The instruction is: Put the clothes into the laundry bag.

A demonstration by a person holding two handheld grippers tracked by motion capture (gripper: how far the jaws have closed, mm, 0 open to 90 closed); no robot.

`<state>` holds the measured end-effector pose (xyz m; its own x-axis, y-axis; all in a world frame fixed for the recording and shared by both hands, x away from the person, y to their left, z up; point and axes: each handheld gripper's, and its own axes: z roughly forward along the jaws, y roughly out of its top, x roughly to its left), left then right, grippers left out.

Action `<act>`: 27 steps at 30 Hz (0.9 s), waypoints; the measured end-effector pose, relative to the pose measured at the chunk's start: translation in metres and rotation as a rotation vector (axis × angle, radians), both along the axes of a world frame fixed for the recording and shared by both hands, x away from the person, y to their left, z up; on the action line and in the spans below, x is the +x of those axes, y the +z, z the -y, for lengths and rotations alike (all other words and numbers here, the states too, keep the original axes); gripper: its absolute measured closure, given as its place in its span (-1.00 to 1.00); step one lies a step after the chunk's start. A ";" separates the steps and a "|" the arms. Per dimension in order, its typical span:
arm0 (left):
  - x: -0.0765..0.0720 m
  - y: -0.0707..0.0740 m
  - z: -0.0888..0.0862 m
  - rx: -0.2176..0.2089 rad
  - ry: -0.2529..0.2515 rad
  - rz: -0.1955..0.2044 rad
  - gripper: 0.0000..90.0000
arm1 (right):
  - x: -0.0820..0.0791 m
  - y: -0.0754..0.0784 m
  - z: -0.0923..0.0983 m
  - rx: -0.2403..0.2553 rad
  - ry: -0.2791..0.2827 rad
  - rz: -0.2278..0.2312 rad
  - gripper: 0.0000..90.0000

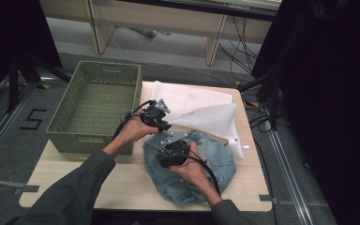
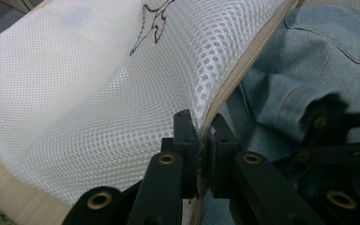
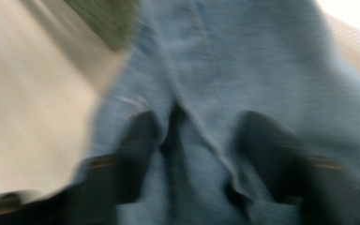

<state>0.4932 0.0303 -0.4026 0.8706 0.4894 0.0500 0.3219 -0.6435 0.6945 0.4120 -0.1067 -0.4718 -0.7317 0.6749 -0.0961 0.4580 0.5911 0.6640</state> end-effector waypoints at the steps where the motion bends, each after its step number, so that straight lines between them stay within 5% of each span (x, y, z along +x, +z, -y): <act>1: 0.000 0.000 0.000 0.000 0.000 0.000 0.87 | 0.000 0.000 0.000 0.000 0.000 0.000 0.41; 2: 0.000 0.000 0.000 -0.001 -0.001 0.000 0.87 | 0.006 0.002 0.006 -0.059 -0.009 0.041 0.82; 3: -0.002 0.000 0.000 -0.024 0.015 -0.001 0.87 | 0.008 0.004 0.009 -0.067 -0.019 0.062 0.87; 7: -0.004 0.003 -0.002 -0.016 0.003 0.002 0.87 | 0.020 0.018 0.032 -0.074 -0.113 0.102 0.89; 9: -0.005 0.002 -0.001 -0.017 -0.006 0.005 0.87 | 0.038 0.027 0.066 -0.067 -0.226 0.126 0.88; 12: -0.005 0.001 0.001 0.016 -0.030 0.007 0.87 | 0.048 0.017 0.080 -0.074 -0.300 0.092 0.84; 15: -0.004 -0.001 0.005 0.010 -0.022 0.002 0.87 | 0.048 0.004 0.072 -0.063 -0.265 0.069 0.48; 18: -0.003 0.000 0.005 0.003 -0.014 0.003 0.87 | 0.044 0.013 0.065 -0.029 -0.237 0.044 0.19; 19: -0.003 0.001 0.001 0.014 -0.018 0.007 0.87 | 0.035 0.027 0.061 0.020 -0.189 0.047 0.05; 23: -0.003 0.003 -0.005 -0.013 0.007 0.012 0.87 | 0.005 0.049 0.069 0.084 -0.077 0.006 -0.08; 27: -0.004 0.004 -0.007 -0.012 0.015 0.014 0.87 | -0.027 0.048 0.087 0.132 -0.041 -0.043 -0.14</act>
<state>0.4888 0.0376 -0.3990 0.8626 0.5027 0.0561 0.3213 -0.6302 0.7069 0.3854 -0.1940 -0.4234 -0.7046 0.7091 0.0263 0.5098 0.4801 0.7139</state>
